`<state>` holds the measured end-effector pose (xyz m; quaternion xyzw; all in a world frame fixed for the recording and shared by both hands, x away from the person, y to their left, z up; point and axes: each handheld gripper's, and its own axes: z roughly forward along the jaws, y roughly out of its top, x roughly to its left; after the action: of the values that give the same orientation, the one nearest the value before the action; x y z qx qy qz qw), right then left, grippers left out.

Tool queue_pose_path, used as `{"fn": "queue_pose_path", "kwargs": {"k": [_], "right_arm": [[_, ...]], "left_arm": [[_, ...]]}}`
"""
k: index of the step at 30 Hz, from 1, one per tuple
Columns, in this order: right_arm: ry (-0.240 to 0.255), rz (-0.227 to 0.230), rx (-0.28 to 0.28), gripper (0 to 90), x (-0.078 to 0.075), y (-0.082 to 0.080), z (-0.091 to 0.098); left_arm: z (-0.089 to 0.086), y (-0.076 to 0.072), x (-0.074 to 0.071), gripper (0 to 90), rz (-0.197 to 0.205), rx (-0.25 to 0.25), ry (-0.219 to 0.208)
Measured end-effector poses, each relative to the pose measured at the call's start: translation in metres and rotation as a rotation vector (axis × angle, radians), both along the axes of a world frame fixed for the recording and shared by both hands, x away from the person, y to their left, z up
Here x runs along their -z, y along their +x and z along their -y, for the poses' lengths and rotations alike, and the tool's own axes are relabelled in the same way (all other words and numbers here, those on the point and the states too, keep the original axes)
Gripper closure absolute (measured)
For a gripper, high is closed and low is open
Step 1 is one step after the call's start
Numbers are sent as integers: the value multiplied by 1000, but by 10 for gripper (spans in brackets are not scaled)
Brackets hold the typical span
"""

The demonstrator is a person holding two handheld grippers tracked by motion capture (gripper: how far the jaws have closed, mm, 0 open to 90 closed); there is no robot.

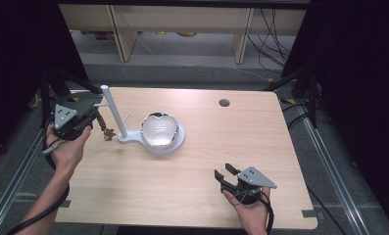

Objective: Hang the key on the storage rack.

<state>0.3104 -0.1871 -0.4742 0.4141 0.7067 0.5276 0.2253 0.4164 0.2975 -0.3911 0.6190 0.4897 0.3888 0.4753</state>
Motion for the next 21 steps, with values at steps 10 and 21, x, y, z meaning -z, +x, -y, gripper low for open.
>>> {"fn": "queue_pose_path", "kwargs": {"k": [10, 21], "right_arm": [[3, -5, 7, 514, 0, -1, 0], [5, -2, 4, 514, 0, -1, 1]], "left_arm": [[4, 4, 0, 835, -7, 5, 9], [9, 8, 5, 834, -10, 20, 26]]}}
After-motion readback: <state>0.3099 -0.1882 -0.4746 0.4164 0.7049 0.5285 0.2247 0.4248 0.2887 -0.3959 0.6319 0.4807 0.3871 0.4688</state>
